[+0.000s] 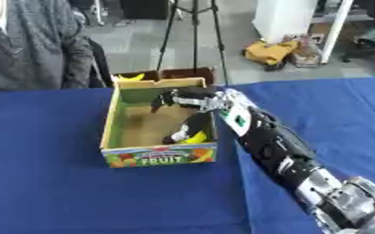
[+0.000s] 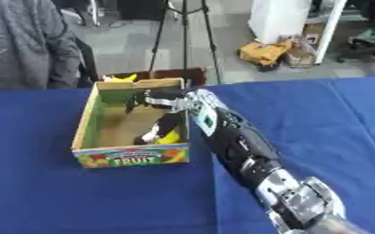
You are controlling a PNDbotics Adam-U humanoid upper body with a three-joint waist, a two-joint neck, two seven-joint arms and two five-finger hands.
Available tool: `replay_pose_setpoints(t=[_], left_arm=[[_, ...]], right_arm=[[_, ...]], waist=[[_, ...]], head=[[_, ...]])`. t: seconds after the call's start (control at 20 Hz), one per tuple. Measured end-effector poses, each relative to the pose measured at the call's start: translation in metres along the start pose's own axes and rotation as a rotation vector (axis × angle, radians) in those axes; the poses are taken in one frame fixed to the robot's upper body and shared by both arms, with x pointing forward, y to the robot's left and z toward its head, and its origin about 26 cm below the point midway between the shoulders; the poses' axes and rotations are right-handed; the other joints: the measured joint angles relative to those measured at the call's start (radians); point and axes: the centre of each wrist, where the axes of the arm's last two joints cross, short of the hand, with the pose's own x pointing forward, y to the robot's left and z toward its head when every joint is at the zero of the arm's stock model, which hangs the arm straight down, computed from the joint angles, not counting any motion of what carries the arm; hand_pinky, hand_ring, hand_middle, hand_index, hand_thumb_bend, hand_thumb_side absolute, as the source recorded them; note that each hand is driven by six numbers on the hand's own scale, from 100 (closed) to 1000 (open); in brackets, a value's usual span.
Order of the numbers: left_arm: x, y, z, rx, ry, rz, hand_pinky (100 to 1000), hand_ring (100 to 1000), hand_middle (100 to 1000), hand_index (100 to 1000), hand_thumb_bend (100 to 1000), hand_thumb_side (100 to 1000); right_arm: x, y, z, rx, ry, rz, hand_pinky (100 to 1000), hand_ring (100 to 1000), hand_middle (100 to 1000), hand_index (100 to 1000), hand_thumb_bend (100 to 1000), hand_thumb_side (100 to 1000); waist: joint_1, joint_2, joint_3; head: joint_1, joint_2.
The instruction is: Pick up objects on the table and place them in the box.
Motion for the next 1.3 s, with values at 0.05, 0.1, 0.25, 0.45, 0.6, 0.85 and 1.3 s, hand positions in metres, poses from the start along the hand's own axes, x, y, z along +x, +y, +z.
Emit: replay_pose_setpoints(t=[0.05,0.1,0.25,0.45,0.6,0.85,1.3], left_arm=[[0.0,0.0,0.0,0.0,0.0,0.0,570,591,580,790,490,632],[0.0,0.0,0.0,0.0,0.0,0.0,569,591,580,789,490,633],[-0.001,0.001,0.002,0.005,0.007,-0.001,568,591,579,789,487,638],[-0.006,0.007,0.012,0.042,0.041,-0.014,567,590,578,787,482,644],[-0.01,0.012,0.016,0.076,0.059,-0.03,565,591,579,787,476,649],[-0.016,0.018,0.025,0.124,0.094,-0.056,563,594,583,785,473,653],[-0.026,0.03,0.034,0.217,0.134,-0.101,561,612,602,783,455,670]], right_arm=[[0.002,-0.003,-0.001,-0.016,-0.016,0.01,868,932,910,881,701,579],[0.004,-0.006,-0.002,-0.034,-0.035,0.023,854,918,900,879,694,573],[0.014,-0.013,-0.004,-0.113,-0.114,0.038,805,889,883,870,673,547],[0.032,-0.026,0.006,-0.271,-0.246,-0.048,770,870,870,852,675,483],[0.052,-0.041,0.023,-0.374,-0.342,-0.178,752,848,845,836,675,469],[0.08,-0.052,0.067,-0.455,-0.435,-0.395,740,845,839,826,667,468],[0.097,-0.014,0.143,-0.57,-0.359,-0.73,729,854,851,817,589,603]], waist=[[0.001,0.0,-0.004],[0.001,0.0,-0.009],[0.005,-0.002,-0.036],[0.021,-0.02,-0.091],[0.023,-0.024,-0.123],[0.029,-0.037,-0.169],[0.042,-0.042,-0.233]], head=[[0.0,0.0],[0.002,0.0],[0.013,0.001],[0.054,0.008],[0.09,0.02],[0.137,0.036],[0.198,0.038]])
